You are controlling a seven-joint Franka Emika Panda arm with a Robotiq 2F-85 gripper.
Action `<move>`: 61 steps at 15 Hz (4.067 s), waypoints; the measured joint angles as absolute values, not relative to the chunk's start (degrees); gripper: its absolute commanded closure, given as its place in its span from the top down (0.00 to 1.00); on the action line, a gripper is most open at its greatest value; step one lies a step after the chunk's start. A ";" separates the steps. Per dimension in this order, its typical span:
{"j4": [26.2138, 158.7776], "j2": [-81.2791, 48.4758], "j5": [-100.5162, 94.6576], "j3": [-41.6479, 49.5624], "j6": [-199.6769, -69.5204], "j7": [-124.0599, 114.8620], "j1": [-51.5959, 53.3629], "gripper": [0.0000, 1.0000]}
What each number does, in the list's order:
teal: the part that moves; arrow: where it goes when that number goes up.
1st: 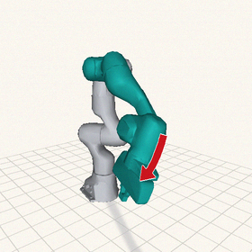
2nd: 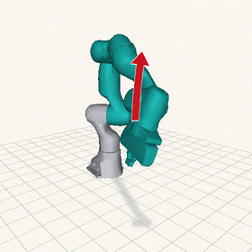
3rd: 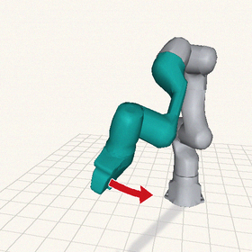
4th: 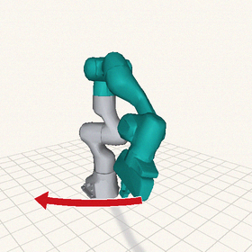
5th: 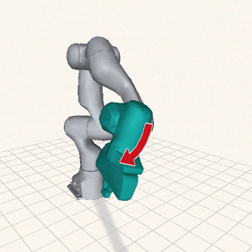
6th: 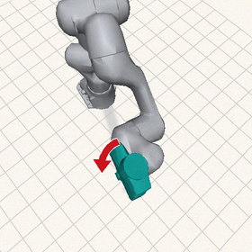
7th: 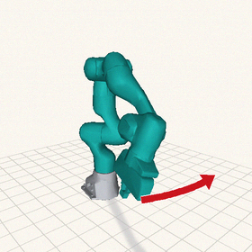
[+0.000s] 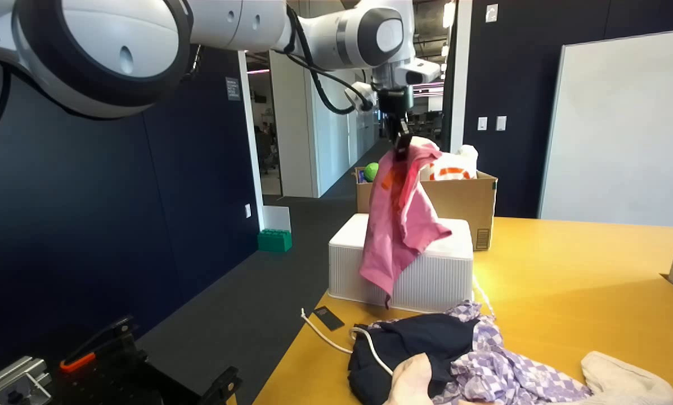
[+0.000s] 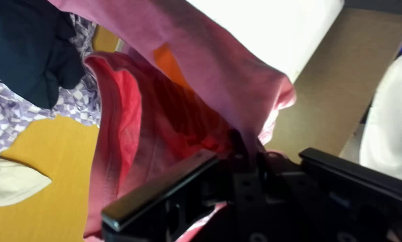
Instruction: Put the pink shirt on the white basket
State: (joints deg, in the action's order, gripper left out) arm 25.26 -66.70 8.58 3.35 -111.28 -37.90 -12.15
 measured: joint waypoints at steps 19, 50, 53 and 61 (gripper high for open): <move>26.11 -66.56 6.24 3.48 -116.65 -36.06 -7.56 0.38; 25.87 -69.56 6.42 3.34 -91.39 -45.28 -11.39 1.00; 26.02 -69.55 5.53 3.92 -91.40 -45.70 -10.81 1.00; 26.09 -72.86 -1.09 8.87 -95.84 -52.41 -9.17 1.00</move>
